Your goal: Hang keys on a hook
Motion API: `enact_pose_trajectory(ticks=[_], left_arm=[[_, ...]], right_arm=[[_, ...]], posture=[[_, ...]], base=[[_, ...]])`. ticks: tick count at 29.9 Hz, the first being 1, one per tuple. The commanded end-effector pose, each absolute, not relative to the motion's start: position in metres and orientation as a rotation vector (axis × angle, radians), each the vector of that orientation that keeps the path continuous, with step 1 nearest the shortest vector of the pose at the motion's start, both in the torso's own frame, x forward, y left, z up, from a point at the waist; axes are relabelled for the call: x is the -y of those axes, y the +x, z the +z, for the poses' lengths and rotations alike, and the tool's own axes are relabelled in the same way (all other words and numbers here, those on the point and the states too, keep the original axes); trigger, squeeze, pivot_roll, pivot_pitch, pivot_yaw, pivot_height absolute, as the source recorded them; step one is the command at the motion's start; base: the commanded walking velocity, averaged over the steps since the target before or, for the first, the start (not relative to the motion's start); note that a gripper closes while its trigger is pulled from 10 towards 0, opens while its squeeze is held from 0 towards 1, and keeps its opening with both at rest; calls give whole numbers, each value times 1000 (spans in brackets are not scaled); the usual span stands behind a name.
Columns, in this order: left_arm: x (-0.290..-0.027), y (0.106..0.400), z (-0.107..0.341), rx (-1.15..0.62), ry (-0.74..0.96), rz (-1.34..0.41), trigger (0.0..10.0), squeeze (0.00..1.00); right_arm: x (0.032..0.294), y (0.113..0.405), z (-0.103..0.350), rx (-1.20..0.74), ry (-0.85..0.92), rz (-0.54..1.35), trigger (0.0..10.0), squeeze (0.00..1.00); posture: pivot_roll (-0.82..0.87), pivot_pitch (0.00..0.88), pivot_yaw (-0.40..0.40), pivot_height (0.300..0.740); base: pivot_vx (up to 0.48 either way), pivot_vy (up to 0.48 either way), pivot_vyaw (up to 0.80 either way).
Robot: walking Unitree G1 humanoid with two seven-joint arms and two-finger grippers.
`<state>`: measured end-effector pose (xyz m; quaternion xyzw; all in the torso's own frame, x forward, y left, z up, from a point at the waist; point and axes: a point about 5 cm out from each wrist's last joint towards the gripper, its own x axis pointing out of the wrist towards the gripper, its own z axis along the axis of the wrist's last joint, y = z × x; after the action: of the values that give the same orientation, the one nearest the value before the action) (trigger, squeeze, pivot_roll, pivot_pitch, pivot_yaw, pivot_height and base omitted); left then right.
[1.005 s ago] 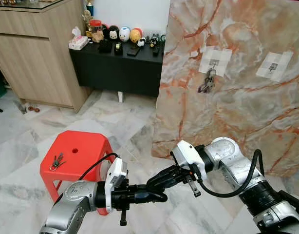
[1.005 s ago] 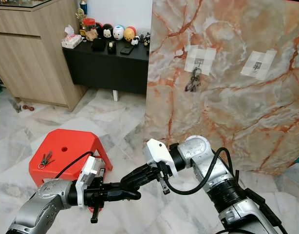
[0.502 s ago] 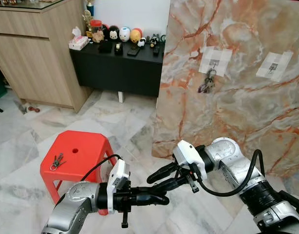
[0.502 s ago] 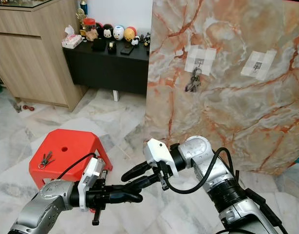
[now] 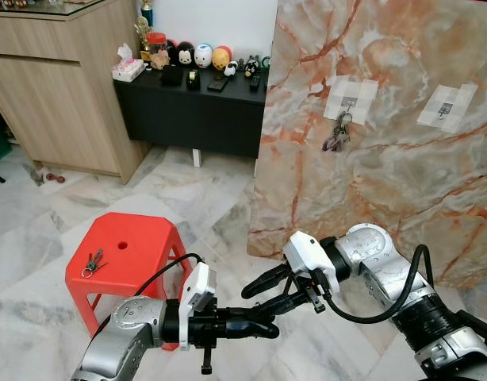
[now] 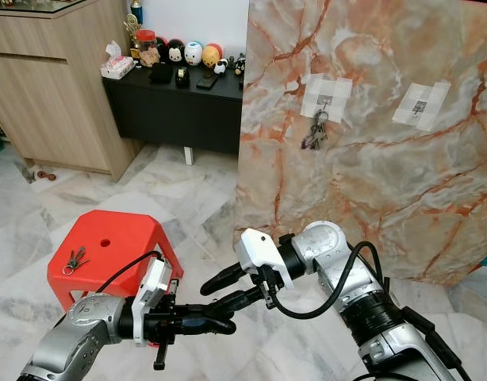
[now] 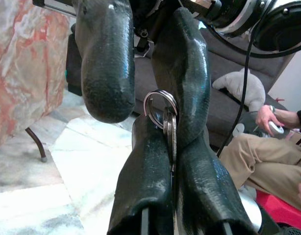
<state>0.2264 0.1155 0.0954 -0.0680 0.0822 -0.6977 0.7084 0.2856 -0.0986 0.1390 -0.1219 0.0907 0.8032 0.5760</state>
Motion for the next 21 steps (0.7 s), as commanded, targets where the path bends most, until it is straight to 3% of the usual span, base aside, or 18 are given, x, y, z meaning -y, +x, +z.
enact_pose_trajectory(ticks=[1,16,17,19,21], left_arm=[[-116,226,90,-222,-109,-1557,0,0],[-116,228,87,-227,-84,-1533,0,0],[-116,228,87,-226,-83,-1533,0,0],[-115,228,87,-223,-83,-1531,0,0],[-115,229,87,-222,-84,-1531,0,0]], right_arm=[[103,290,144,-222,-330,1870,10000,0],[108,288,134,-295,-403,1869,10000,0],[107,288,133,-297,-403,1870,10000,710],[107,287,132,-305,-403,1875,10000,1000],[107,286,132,-309,-402,1878,10000,1000]], posture=[[23,0,-92,740],[21,0,-90,740],[21,0,-90,740],[22,0,-91,740],[22,0,-91,740]], base=[[0,0,0],[0,0,0],[0,0,0],[0,0,0],[0,0,0]])
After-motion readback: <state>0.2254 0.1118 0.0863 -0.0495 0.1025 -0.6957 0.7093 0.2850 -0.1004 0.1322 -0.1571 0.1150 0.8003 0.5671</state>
